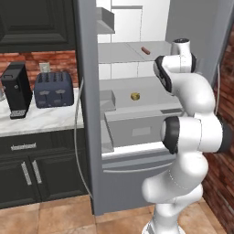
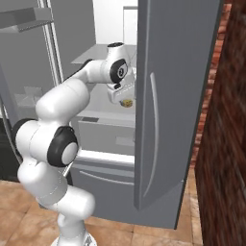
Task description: Retrieve the sausage and cheese from the fridge and place them on the cutting board on the counter.
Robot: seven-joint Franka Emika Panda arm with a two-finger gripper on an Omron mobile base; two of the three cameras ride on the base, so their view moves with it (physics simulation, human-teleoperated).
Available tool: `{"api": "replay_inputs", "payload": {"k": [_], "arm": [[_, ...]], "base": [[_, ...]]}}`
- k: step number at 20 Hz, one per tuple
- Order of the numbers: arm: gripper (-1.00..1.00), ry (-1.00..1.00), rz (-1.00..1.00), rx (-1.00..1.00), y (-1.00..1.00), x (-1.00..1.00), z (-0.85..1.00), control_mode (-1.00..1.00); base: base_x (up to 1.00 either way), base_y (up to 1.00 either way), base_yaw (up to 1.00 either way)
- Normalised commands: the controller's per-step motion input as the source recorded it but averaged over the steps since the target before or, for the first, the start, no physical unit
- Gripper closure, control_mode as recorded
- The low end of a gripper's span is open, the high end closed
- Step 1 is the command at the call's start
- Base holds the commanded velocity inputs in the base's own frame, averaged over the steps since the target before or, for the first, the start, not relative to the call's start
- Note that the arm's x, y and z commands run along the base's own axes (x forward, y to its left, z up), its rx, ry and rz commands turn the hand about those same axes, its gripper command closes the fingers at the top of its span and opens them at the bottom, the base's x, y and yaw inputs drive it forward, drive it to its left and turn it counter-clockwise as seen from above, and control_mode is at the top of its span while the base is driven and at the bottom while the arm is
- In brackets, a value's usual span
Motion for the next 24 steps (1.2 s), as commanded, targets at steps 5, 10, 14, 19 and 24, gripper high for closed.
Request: {"api": "replay_inputs", "payload": {"k": [5,10,14,19,24], "arm": [[-1.0,-0.07,-0.18,0.08,-0.02,0.0,-0.04,-1.0],[-1.0,-0.04,-0.18,0.06,-0.6,-0.01,0.0,-1.0],[-1.0,0.0,-0.18,0.05,-0.99,-0.08,0.0,-1.0],[-1.0,0.0,-0.18,0.05,-0.92,-0.05,0.0,-1.0],[-1.0,0.0,-0.15,0.02,-0.27,0.0,0.0,-1.0]], "base": [[0.0,0.0,0.0],[0.0,0.0,0.0],[0.0,0.0,0.0],[0.0,0.0,0.0],[0.0,0.0,0.0]]}}
